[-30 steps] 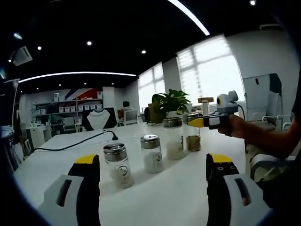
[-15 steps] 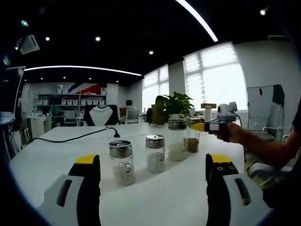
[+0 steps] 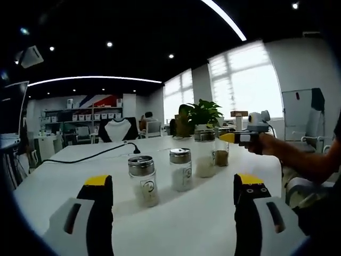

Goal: Rotate the seasoning bottle until the label or dispensing opening points toward the visible target arrow and the bottle remains upright within the marked orientation range

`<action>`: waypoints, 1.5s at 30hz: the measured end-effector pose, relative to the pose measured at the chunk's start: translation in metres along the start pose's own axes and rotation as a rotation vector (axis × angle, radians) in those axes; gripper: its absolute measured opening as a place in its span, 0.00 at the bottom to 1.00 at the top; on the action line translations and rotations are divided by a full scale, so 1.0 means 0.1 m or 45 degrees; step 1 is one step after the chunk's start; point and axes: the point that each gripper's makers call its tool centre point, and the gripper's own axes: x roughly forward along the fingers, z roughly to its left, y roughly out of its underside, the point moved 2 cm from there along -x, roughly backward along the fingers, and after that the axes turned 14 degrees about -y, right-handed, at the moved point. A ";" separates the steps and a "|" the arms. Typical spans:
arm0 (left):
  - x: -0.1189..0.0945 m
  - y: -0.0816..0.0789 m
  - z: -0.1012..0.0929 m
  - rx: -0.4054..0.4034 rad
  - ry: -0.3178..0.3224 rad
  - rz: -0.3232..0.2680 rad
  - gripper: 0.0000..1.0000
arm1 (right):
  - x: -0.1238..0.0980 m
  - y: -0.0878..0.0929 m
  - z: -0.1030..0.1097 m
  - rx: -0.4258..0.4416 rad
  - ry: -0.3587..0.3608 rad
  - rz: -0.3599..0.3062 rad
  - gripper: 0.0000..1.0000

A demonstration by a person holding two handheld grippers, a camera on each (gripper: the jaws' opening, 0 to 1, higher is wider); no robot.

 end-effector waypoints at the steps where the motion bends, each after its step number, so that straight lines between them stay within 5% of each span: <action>1: 0.00 0.00 0.00 0.003 -0.001 0.002 0.99 | 0.00 0.00 0.00 0.001 0.001 0.002 0.37; 24: 0.00 0.02 0.03 0.018 -0.006 0.015 0.99 | -0.04 -0.01 -0.04 -0.002 0.000 0.010 0.38; 28: -0.01 0.02 0.04 0.005 -0.014 0.009 1.00 | -0.09 -0.10 0.01 -0.051 0.022 -0.055 0.59; 31: -0.02 0.02 0.04 0.000 -0.021 0.009 1.00 | -0.19 -0.12 0.03 -0.068 0.071 -0.055 0.57; 40: -0.17 0.05 -0.01 0.017 -0.021 0.011 1.00 | -0.38 0.22 0.33 -0.034 0.105 0.109 0.86; 45: -0.34 0.09 -0.05 0.002 -0.060 0.011 1.00 | -0.50 0.24 0.54 0.006 0.094 0.093 0.92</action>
